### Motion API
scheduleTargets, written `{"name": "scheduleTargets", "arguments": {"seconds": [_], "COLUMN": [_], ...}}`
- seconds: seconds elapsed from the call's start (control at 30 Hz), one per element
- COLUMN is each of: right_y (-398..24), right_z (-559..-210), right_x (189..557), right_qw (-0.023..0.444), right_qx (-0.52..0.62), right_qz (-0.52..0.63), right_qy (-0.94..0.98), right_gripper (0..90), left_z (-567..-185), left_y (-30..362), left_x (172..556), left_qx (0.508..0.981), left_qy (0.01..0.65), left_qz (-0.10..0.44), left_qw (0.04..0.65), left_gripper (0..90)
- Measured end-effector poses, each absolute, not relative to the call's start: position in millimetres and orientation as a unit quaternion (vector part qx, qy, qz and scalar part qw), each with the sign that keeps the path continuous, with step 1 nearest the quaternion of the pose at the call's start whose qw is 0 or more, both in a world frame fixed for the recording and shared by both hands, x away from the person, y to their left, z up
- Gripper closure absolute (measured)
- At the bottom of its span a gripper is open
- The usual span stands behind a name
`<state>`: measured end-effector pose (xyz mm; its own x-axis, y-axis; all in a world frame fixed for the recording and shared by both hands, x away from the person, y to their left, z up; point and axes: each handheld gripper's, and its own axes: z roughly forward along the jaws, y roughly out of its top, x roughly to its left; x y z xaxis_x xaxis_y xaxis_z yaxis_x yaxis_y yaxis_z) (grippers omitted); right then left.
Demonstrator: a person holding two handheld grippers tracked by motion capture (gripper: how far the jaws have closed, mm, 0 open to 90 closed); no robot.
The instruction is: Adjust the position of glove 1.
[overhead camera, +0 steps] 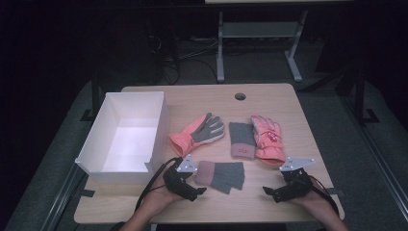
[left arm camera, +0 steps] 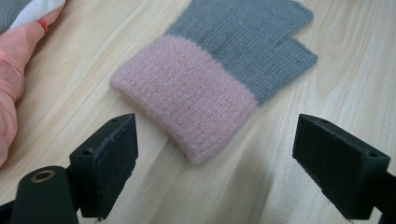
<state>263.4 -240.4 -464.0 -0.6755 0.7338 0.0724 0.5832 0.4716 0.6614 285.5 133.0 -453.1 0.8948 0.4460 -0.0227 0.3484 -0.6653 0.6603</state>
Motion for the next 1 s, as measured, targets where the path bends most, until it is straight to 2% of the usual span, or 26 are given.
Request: {"name": "scheduleTargets", "arguments": {"seconds": [0.17, 0.33, 0.4, 0.43, 0.57, 0.6, 0.63, 0.67, 0.7, 0.73, 0.77, 0.83, 0.87, 0.9, 0.93, 1.0], "right_y": [-241, -240, -239, -239, -232, -232, -227, -227, -221, -217, -217, -210, -204, -201, -201, -194], "right_z": [-463, -459, -457, -457, -452, -452, -451, -451, -449, -448, -448, -446, -445, -445, -445, -444], "right_x": [263, 262, 260, 260, 257, 257, 257, 257, 257, 258, 258, 259, 261, 263, 263, 269], "right_qw": [0.107, 0.107, 0.104, 0.104, 0.091, 0.091, 0.085, 0.085, 0.08, 0.076, 0.076, 0.073, 0.075, 0.076, 0.076, 0.076], "right_qx": [0.391, 0.387, 0.386, 0.386, 0.374, 0.374, 0.365, 0.365, 0.354, 0.35, 0.35, 0.338, 0.329, 0.323, 0.323, 0.316], "right_qz": [0.338, 0.347, 0.349, 0.349, 0.354, 0.354, 0.356, 0.356, 0.366, 0.37, 0.37, 0.371, 0.375, 0.376, 0.376, 0.385], "right_qy": [0.849, 0.848, 0.847, 0.847, 0.852, 0.852, 0.856, 0.856, 0.857, 0.857, 0.857, 0.862, 0.863, 0.865, 0.865, 0.864], "right_gripper": [2.2, 2.6, 9.6, 9.6, 28.1, 28.1, 37.9, 37.9, 48.8, 53.9, 53.9, 65.5, 75.5, 79.2, 79.2, 87.6], "left_z": [-452, -447, -445, -445, -442, -442, -439, -439, -438, -434, -434, -432, -432, -433, -433, -435], "left_y": [134, 136, 136, 136, 137, 137, 137, 137, 137, 137, 137, 135, 134, 132, 132, 127], "left_x": [286, 287, 287, 287, 285, 285, 285, 285, 286, 289, 289, 291, 292, 291, 292, 291], "left_qx": [0.909, 0.903, 0.901, 0.901, 0.901, 0.901, 0.902, 0.902, 0.9, 0.899, 0.899, 0.899, 0.899, 0.897, 0.9, 0.899], "left_qy": [0.224, 0.239, 0.248, 0.248, 0.253, 0.253, 0.254, 0.254, 0.258, 0.258, 0.258, 0.262, 0.263, 0.267, 0.262, 0.265], "left_qz": [0.068, 0.06, 0.056, 0.056, 0.045, 0.045, 0.047, 0.047, 0.043, 0.046, 0.046, 0.04, 0.039, 0.037, 0.038, 0.037], "left_qw": [0.346, 0.352, 0.351, 0.351, 0.349, 0.349, 0.345, 0.345, 0.349, 0.35, 0.35, 0.348, 0.348, 0.351, 0.345, 0.348], "left_gripper": [15.9, 29.2, 38.5, 42.8, 63.3, 68.6, 73.6, 78.0, 82.6, 86.5, 89.4, 89.5, 89.6, 89.5, 89.5, 89.5]}}
